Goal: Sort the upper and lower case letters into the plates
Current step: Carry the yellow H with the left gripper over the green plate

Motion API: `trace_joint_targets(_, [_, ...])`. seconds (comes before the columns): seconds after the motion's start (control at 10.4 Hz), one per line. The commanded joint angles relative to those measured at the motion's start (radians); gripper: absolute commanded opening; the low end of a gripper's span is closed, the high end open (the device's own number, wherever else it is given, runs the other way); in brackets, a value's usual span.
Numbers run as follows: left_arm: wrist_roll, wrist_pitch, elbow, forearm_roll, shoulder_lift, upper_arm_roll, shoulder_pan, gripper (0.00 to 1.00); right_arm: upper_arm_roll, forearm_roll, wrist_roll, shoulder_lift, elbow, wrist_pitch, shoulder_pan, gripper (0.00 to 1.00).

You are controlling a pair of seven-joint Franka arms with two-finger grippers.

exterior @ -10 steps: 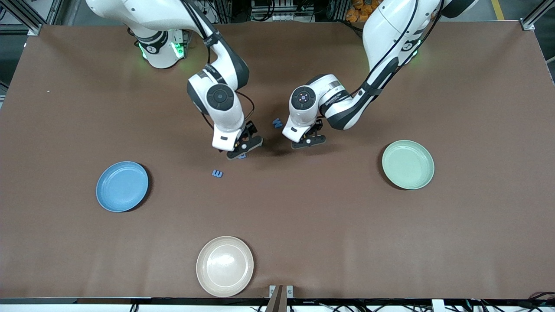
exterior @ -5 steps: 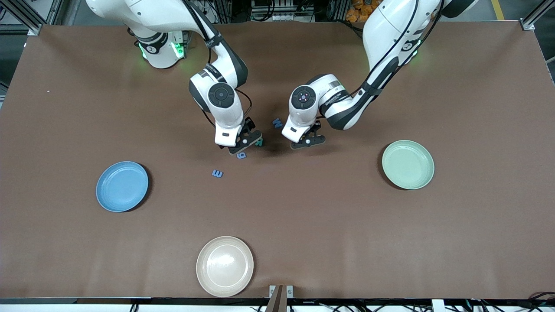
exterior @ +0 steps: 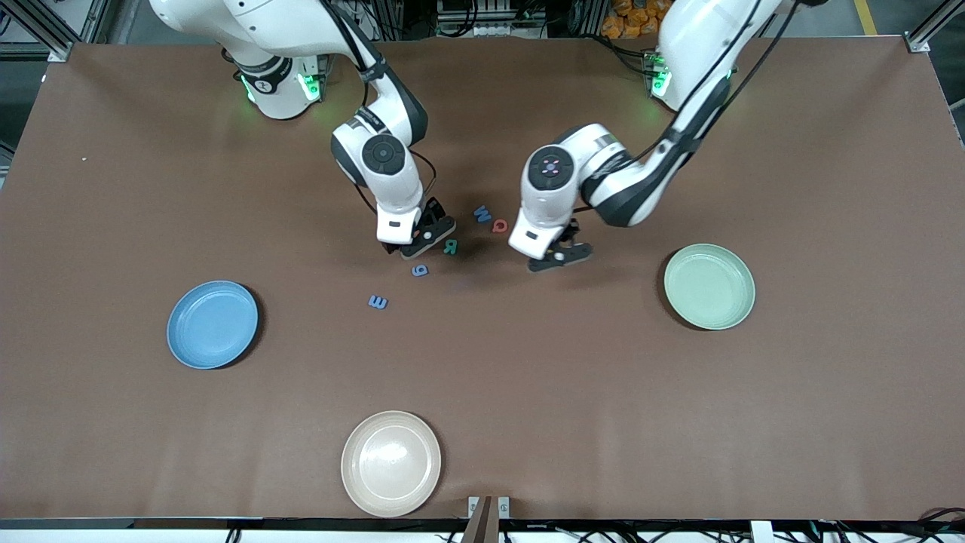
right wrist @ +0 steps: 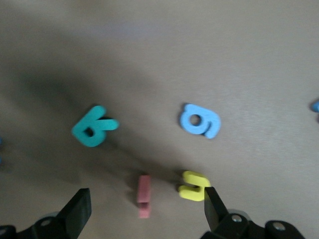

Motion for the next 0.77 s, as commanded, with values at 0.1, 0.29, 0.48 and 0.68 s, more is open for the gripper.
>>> trace_joint_targets(0.1, [0.098, -0.062, -0.025, 0.028, -0.073, -0.009, 0.127, 0.0, -0.004, 0.018, 0.037, -0.025, -0.03, 0.009, 0.037, 1.0])
trace_joint_targets(0.29, [0.211, -0.096, -0.028, 0.018, -0.089, -0.009, 0.211, 0.0, -0.006, 0.016, 0.035, -0.013, -0.03, 0.012, 0.037, 1.0])
trace_joint_targets(0.48, [0.331, -0.128, -0.029, 0.017, -0.089, -0.009, 0.299, 0.0, -0.006, 0.016, 0.035, -0.007, -0.031, 0.021, 0.035, 1.0])
trace_joint_targets(0.68, [0.439, -0.134, -0.034, 0.015, -0.083, -0.009, 0.38, 0.0, -0.006, 0.016, 0.035, 0.002, -0.032, 0.023, 0.032, 1.0])
